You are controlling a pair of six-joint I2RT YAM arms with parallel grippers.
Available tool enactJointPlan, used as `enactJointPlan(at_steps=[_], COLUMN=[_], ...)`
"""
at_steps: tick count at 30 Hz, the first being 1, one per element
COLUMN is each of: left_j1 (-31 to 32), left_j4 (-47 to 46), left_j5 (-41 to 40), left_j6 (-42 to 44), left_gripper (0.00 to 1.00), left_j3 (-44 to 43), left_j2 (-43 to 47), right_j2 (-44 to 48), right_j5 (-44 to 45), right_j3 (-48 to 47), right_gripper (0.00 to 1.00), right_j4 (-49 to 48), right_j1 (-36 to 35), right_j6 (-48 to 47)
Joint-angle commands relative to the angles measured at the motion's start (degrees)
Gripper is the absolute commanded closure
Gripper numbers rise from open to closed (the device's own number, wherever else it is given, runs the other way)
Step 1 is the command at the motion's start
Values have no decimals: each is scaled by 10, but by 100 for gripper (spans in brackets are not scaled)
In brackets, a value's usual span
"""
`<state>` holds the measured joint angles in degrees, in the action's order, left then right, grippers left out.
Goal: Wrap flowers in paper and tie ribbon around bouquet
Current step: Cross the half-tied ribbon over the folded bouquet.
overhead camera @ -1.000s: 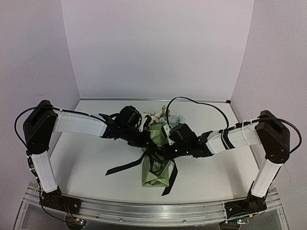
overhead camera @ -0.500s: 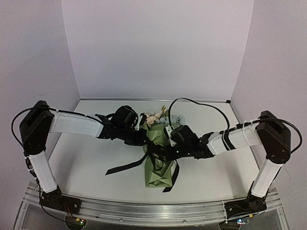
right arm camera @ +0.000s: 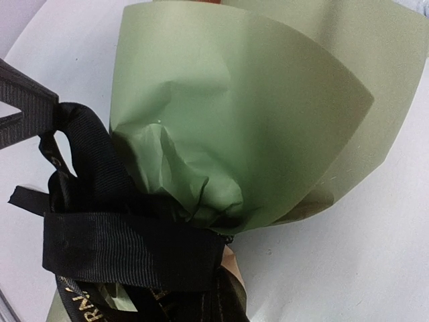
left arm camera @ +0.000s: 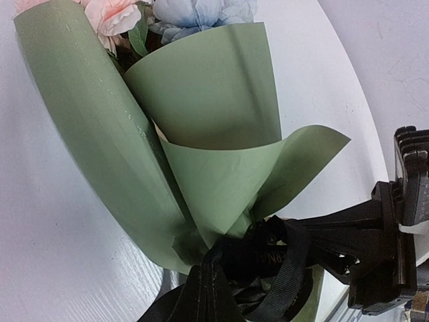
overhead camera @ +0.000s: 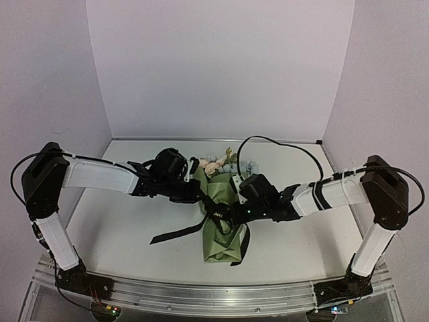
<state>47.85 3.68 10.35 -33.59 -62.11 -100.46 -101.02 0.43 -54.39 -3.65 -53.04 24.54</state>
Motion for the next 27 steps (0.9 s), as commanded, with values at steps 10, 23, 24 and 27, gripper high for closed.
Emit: enactJointPlan(at_steps=[10, 23, 24, 27], left_j1=[-4, -4, -4, -4], left_j4=[-65, -77, -78, -81], left_j5=[54, 83, 85, 91], left_j6=[-6, -3, -3, -2], left_gripper=[100, 100, 100, 100], left_j3=[1, 6, 7, 8], left_j2=[0, -9, -9, -11], right_j2=[83, 120, 117, 97], right_j5=[-22, -20, -17, -9], right_j3=[-49, -67, -69, -82], right_gripper=[68, 60, 60, 62], right_j4=[161, 279, 279, 289], right_j1=[-1, -46, -51, -61], right_j6=[33, 116, 119, 126])
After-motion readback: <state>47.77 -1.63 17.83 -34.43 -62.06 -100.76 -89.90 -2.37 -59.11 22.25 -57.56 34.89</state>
